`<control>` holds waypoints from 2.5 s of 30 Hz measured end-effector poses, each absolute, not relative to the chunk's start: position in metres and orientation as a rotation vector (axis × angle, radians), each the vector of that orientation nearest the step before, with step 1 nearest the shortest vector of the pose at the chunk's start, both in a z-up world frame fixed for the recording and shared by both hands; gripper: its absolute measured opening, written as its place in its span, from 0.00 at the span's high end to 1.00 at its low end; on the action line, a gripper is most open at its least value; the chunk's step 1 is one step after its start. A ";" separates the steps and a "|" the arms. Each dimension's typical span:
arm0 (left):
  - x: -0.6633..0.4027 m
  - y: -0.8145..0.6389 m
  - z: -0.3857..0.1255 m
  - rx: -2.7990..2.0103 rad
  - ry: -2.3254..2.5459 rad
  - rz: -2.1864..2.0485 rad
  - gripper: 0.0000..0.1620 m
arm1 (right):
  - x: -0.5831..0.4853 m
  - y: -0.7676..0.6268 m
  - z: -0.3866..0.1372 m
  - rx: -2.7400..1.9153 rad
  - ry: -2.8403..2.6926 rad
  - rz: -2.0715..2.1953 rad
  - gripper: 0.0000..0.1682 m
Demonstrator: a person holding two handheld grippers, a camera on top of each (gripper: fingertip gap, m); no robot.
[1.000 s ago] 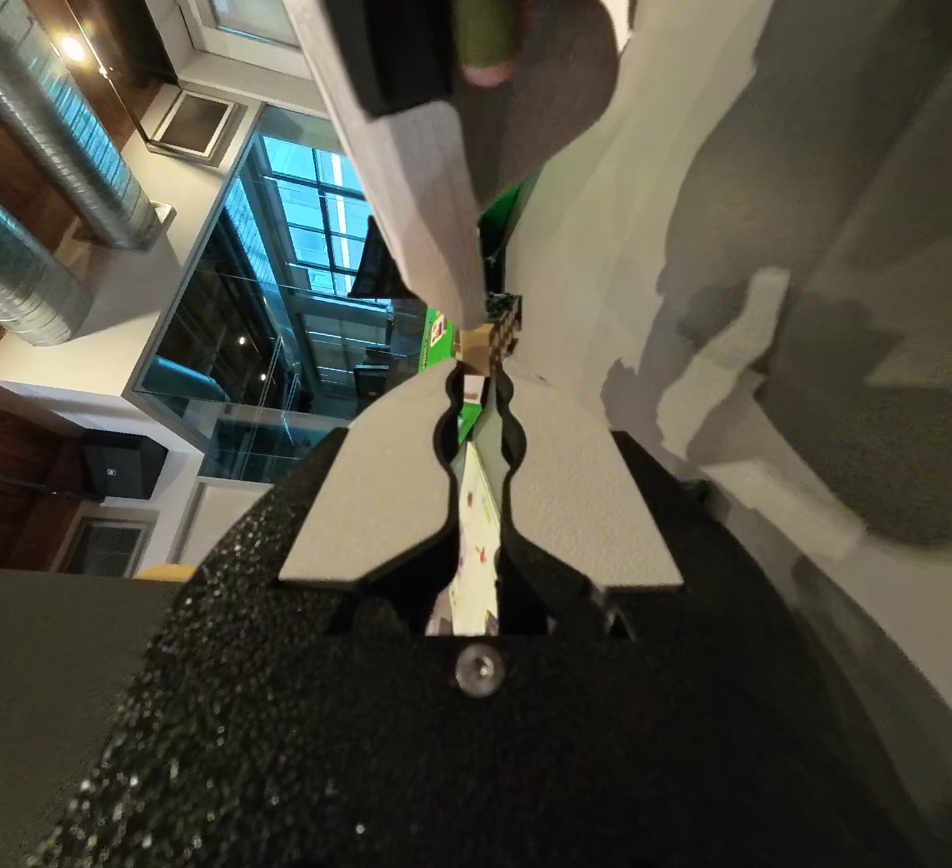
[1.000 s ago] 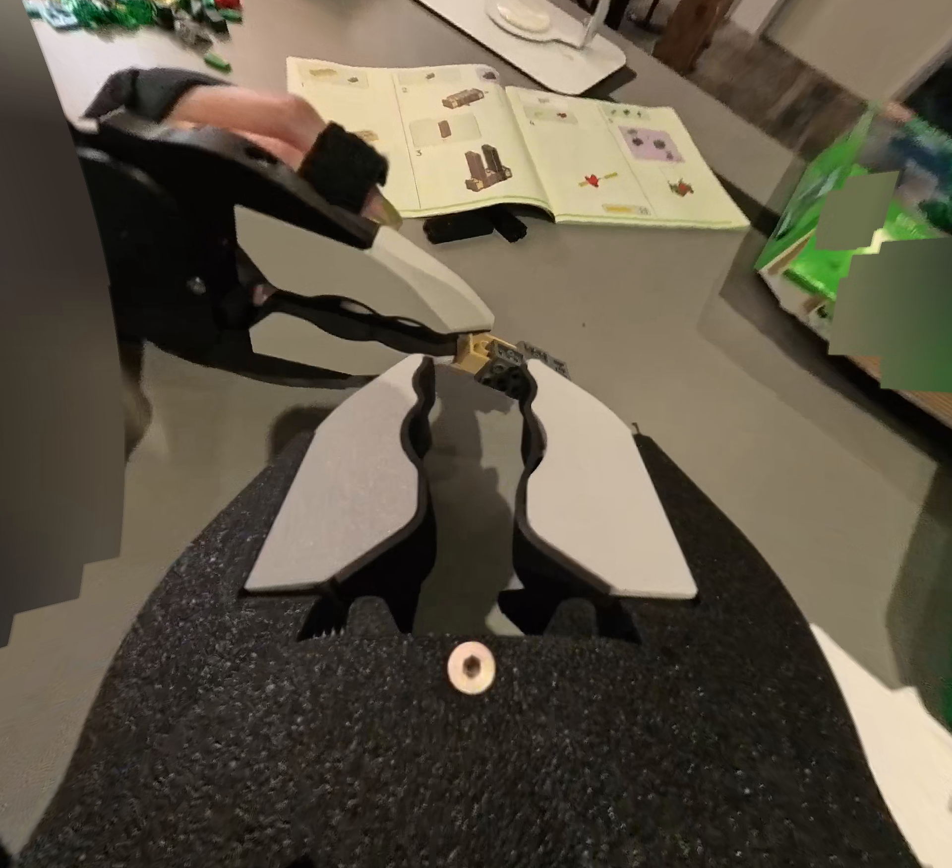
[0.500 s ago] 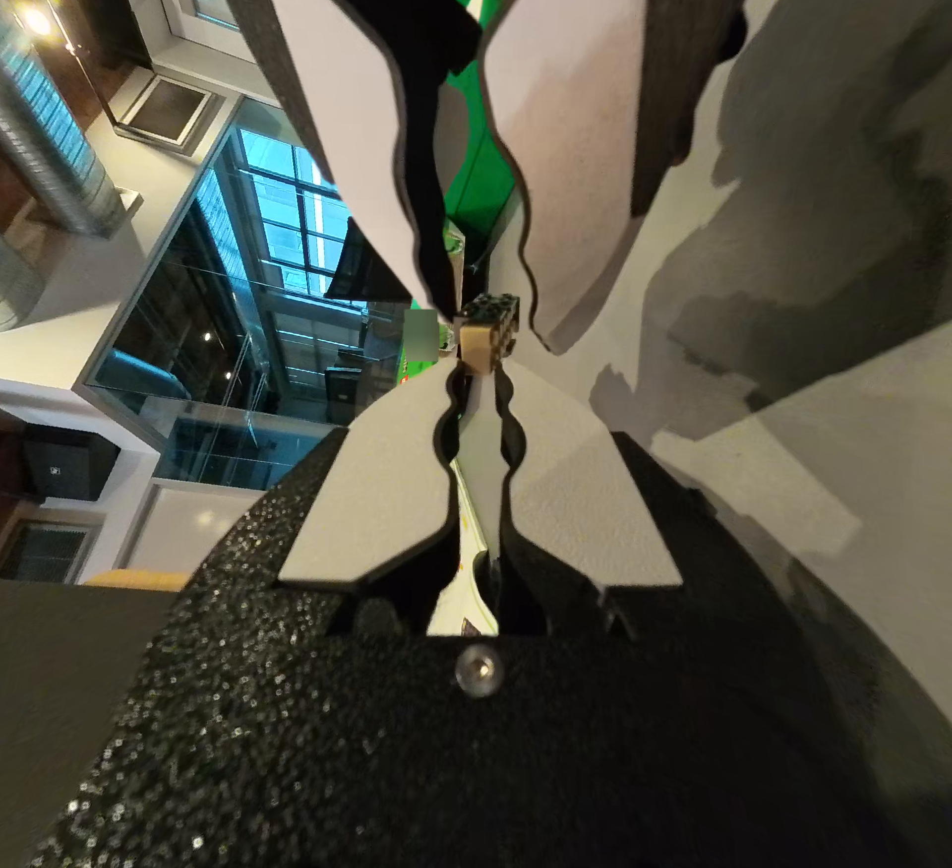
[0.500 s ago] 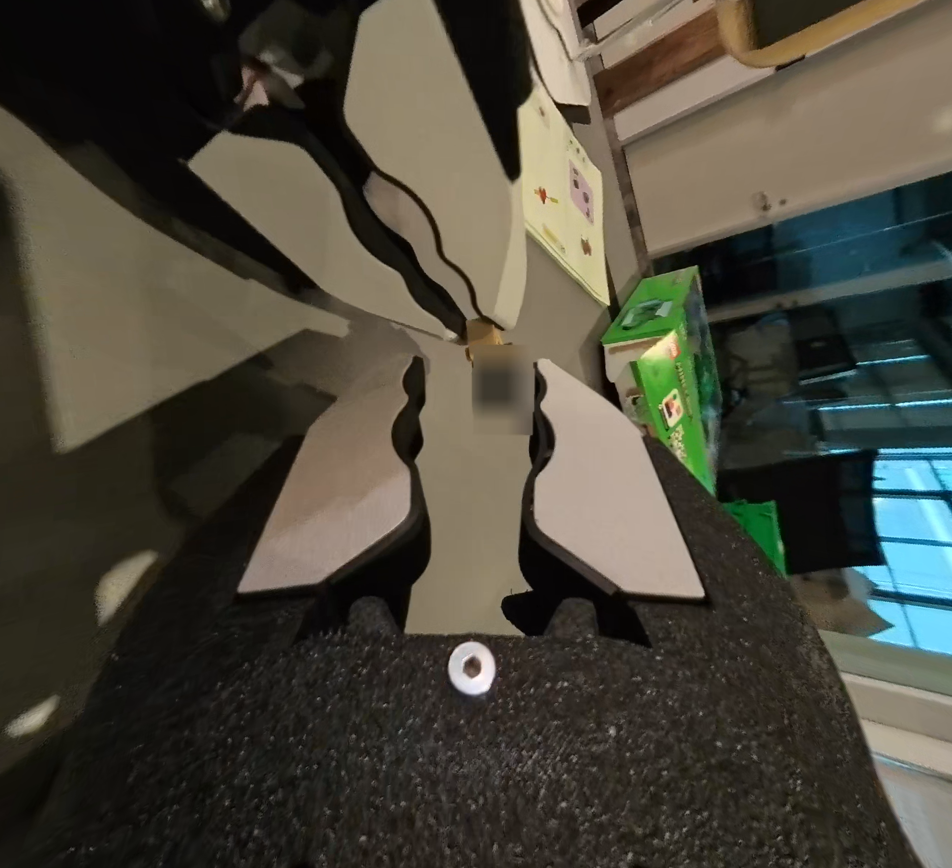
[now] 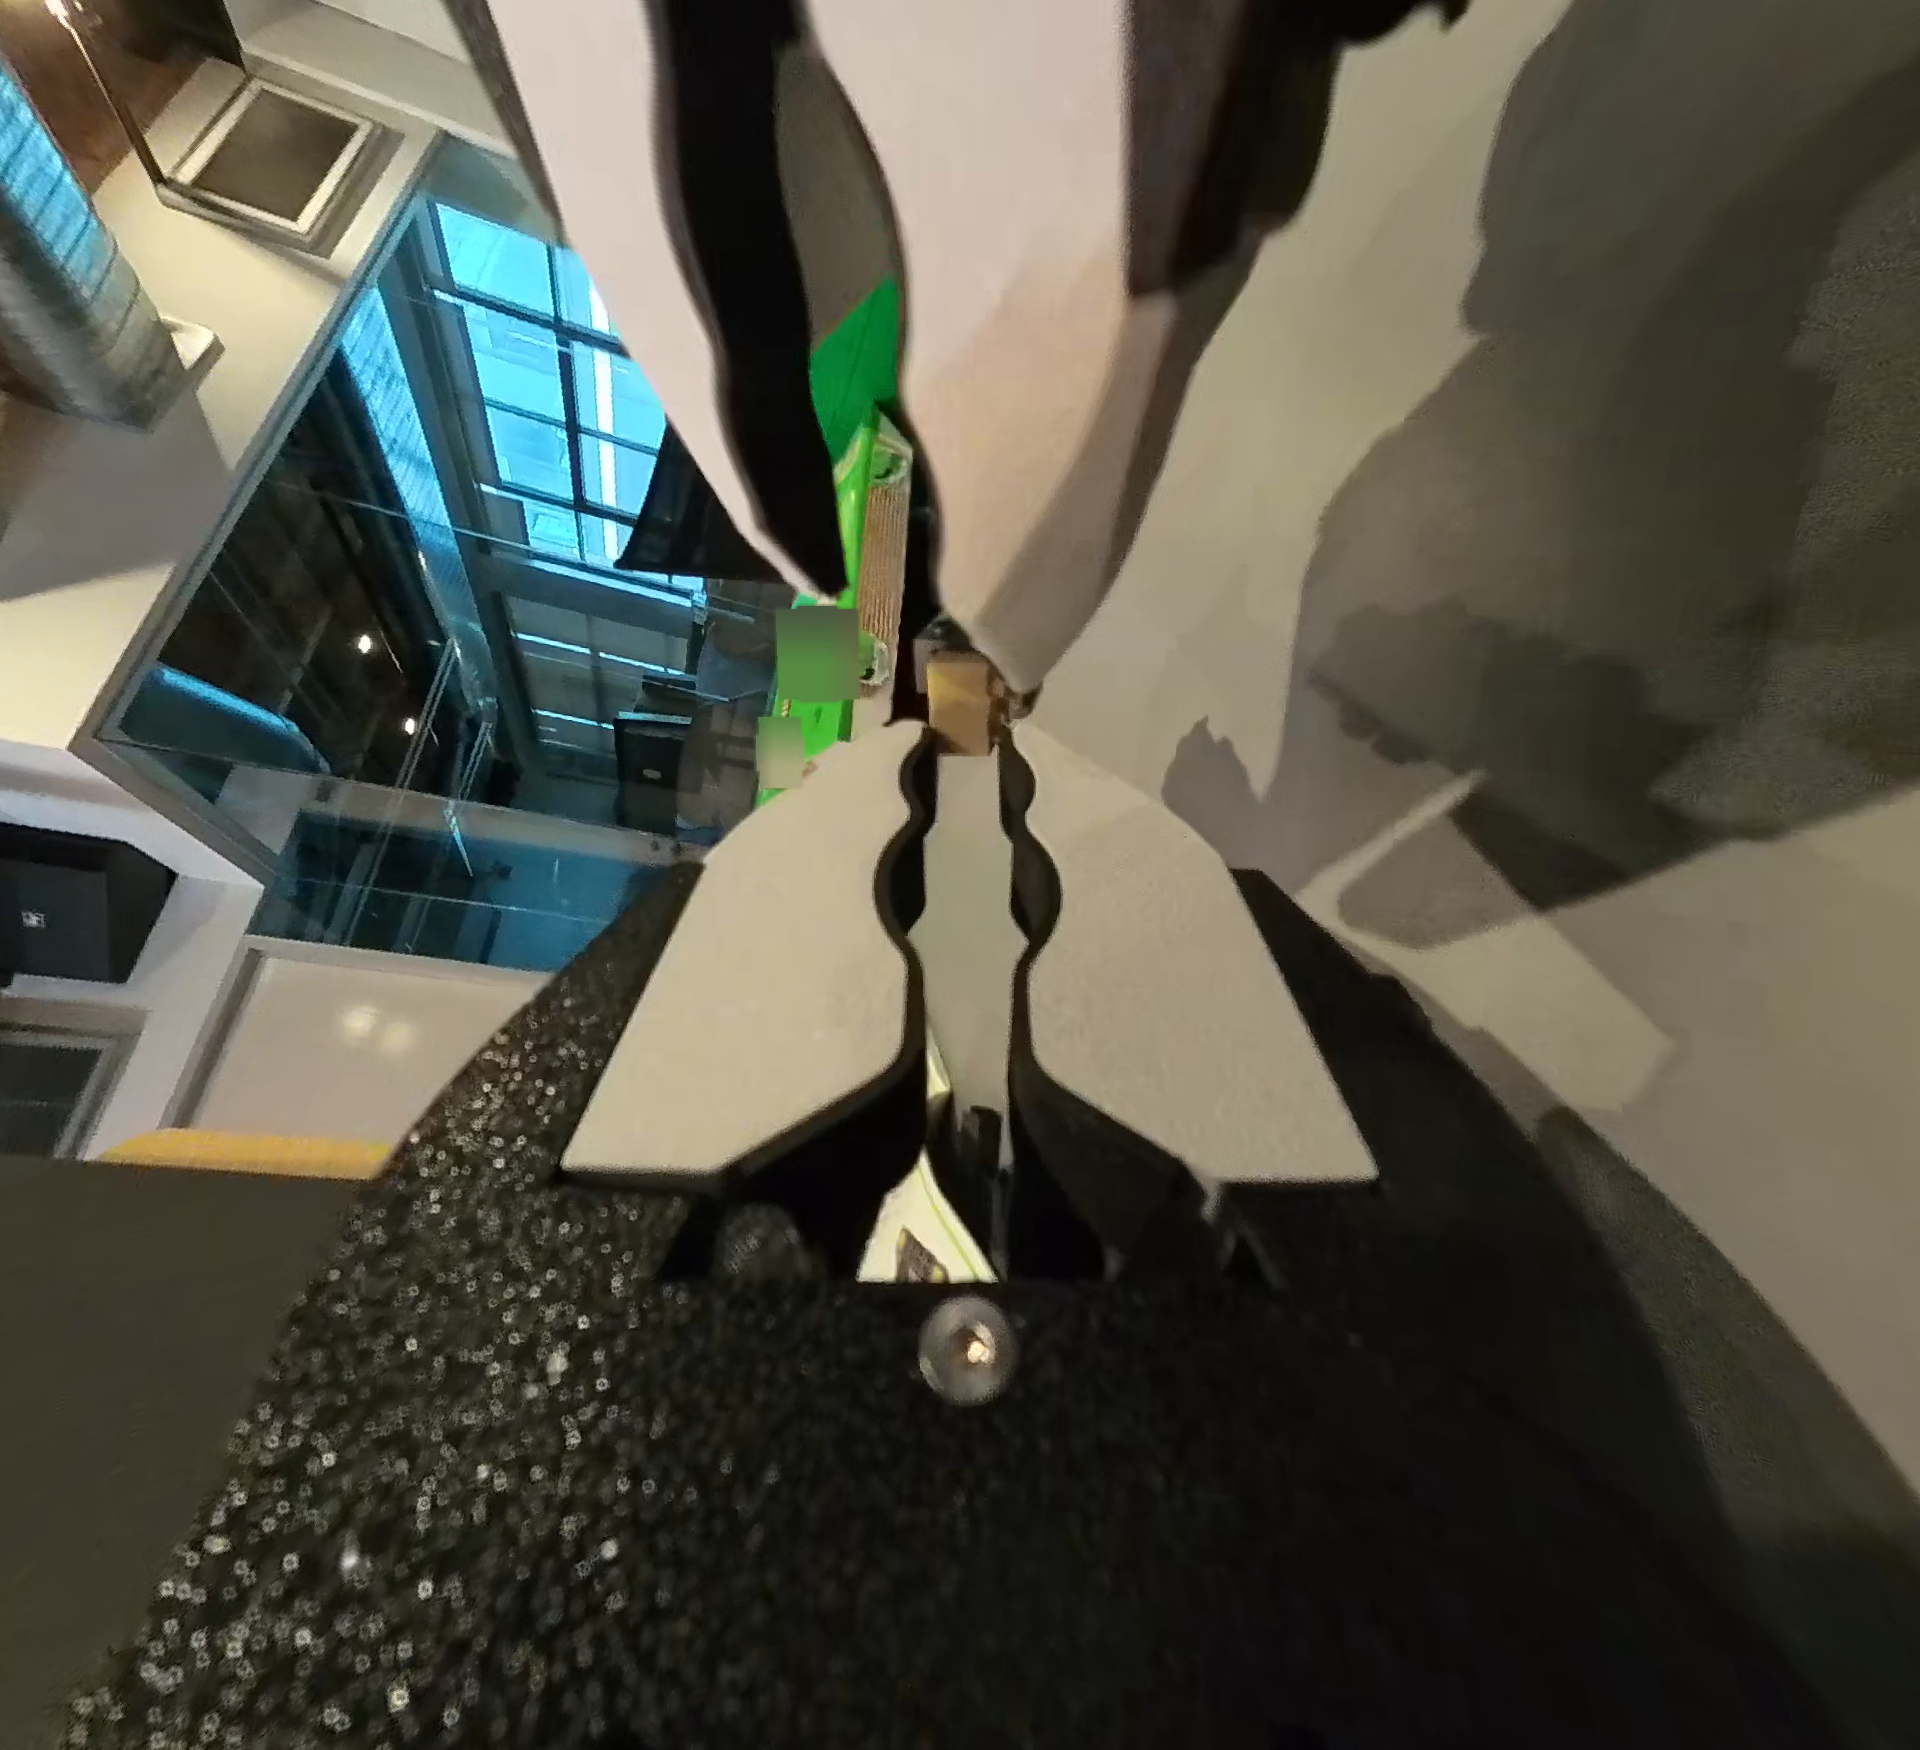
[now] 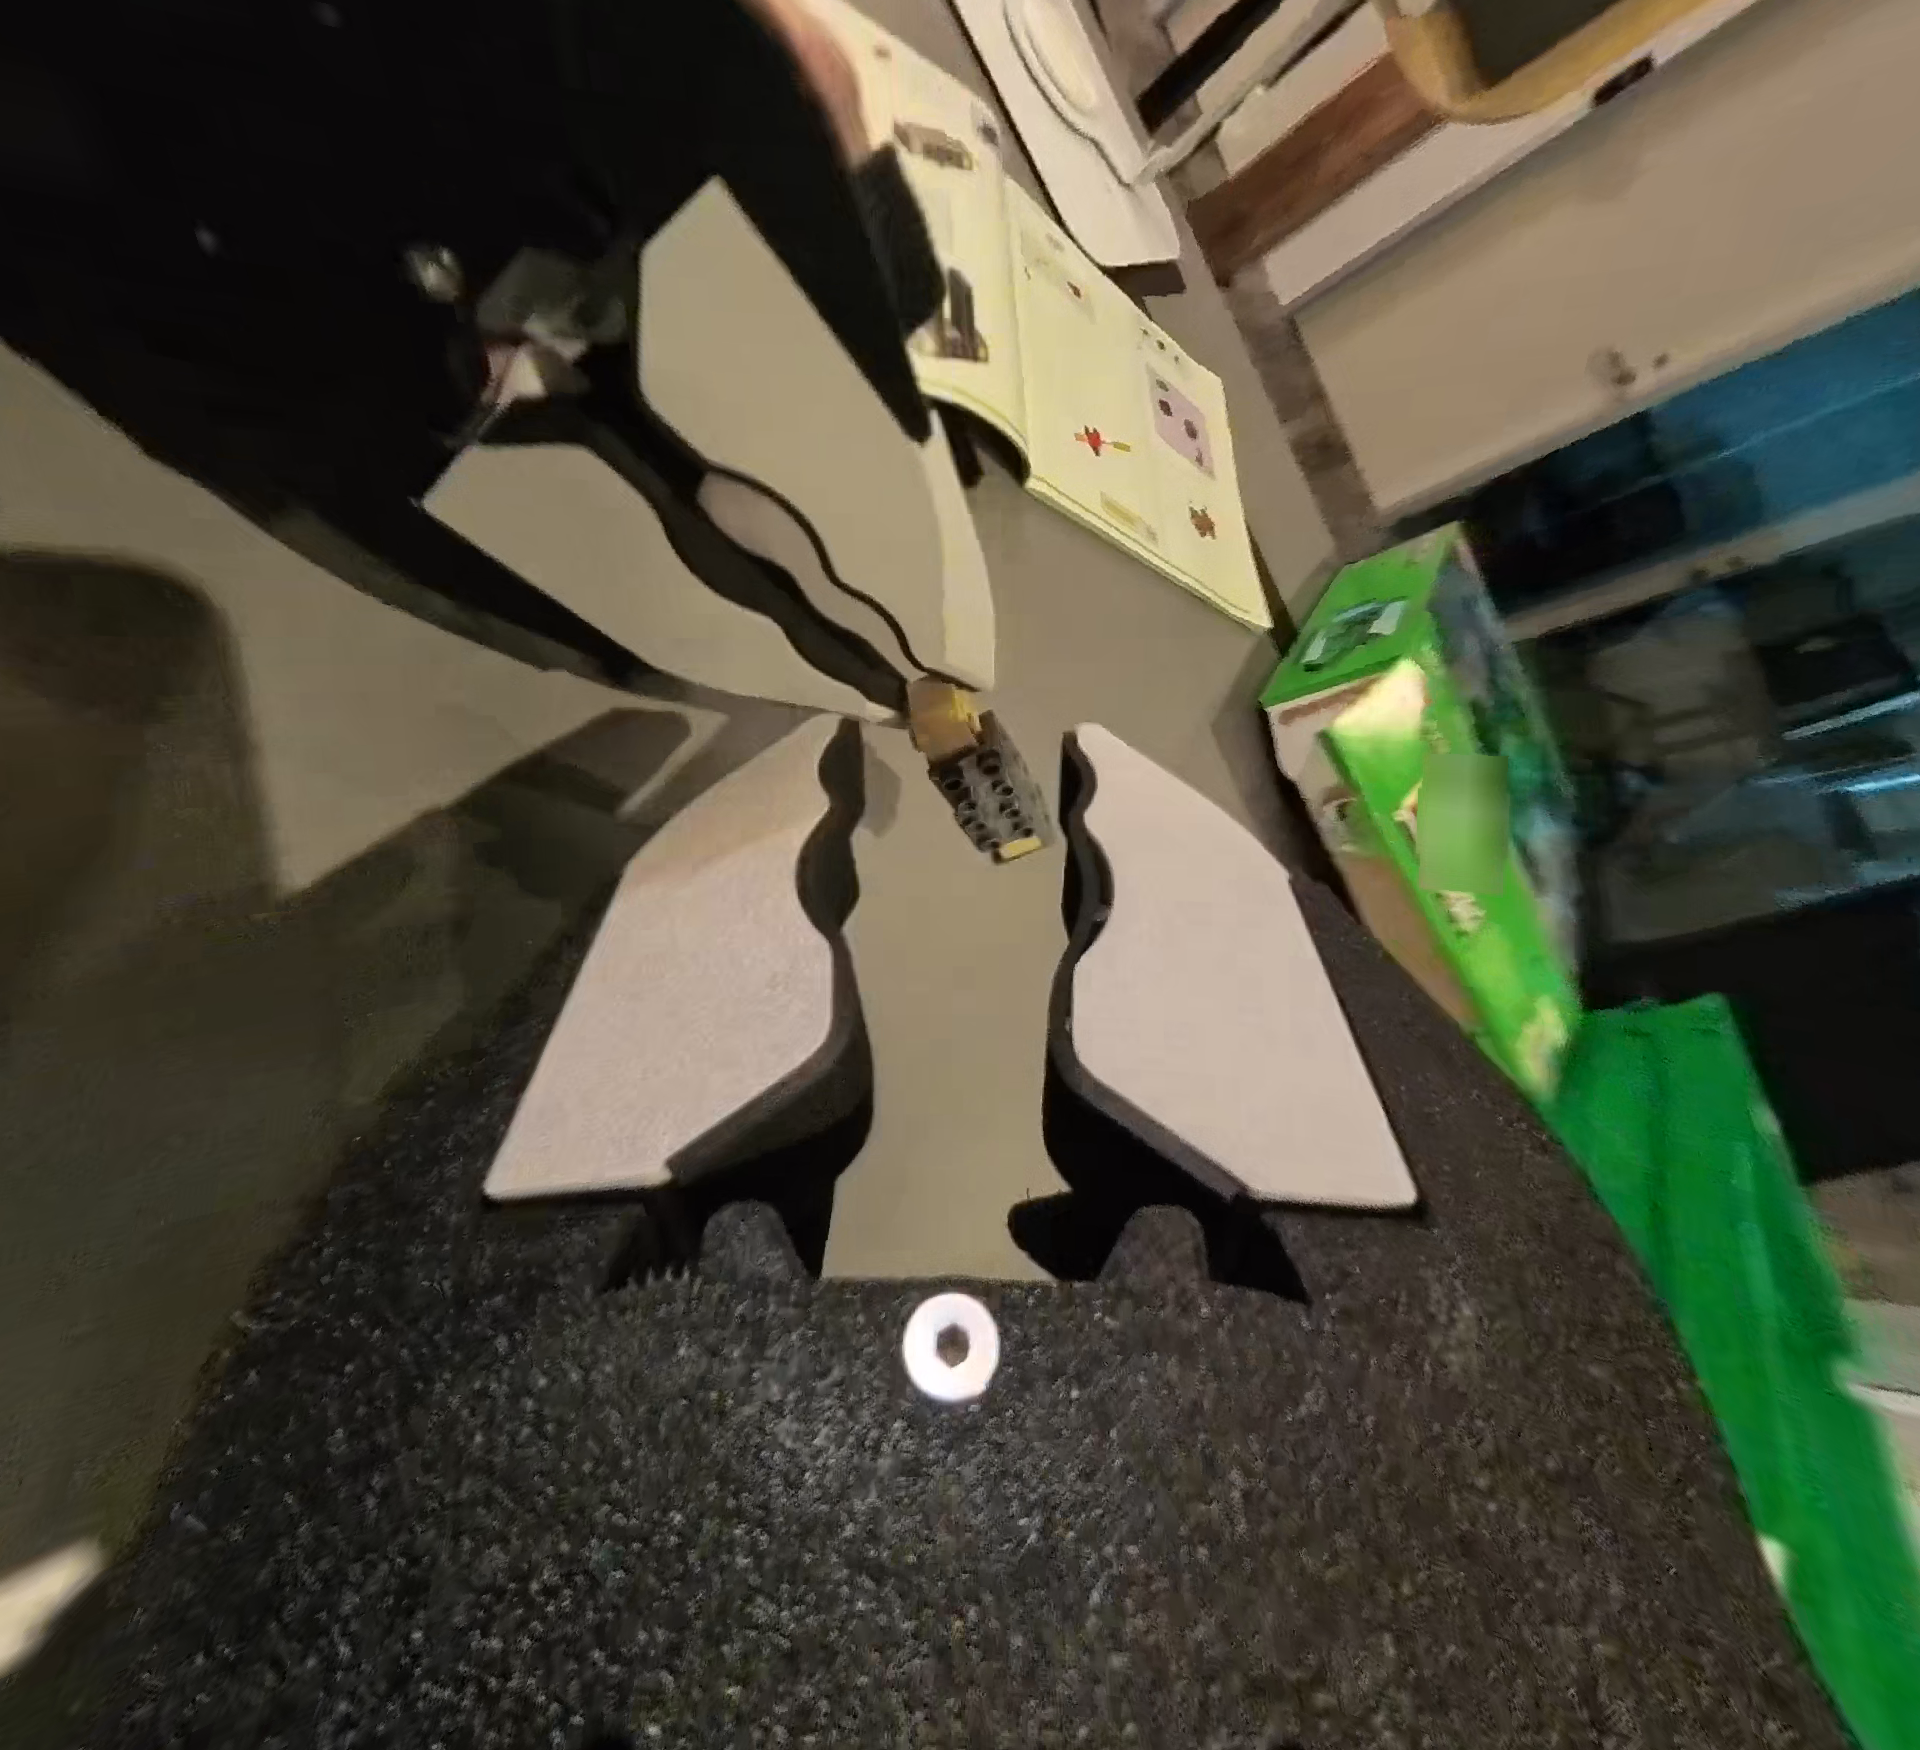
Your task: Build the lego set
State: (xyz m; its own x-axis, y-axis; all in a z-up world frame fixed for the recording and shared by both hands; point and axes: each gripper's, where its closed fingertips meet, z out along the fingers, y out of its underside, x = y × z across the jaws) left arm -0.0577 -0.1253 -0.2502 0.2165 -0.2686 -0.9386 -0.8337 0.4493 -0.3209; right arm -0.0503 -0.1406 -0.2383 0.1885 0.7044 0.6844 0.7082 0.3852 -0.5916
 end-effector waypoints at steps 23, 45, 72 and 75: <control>-0.056 -0.121 -0.259 -1.123 1.388 0.561 0.93 | -0.050 -0.131 -0.254 -1.275 -1.746 -0.514 0.83; -0.055 -0.120 -0.260 -1.128 1.394 0.547 0.93 | -0.037 -0.137 -0.265 -1.017 -1.962 -0.406 0.74; -0.051 -0.124 -0.257 -1.106 1.392 0.520 0.93 | -0.042 -0.137 -0.271 -0.874 -1.852 -0.530 0.79; -0.050 -0.126 -0.257 -1.096 1.394 0.520 0.93 | -0.043 -0.136 -0.271 -0.875 -1.850 -0.531 0.79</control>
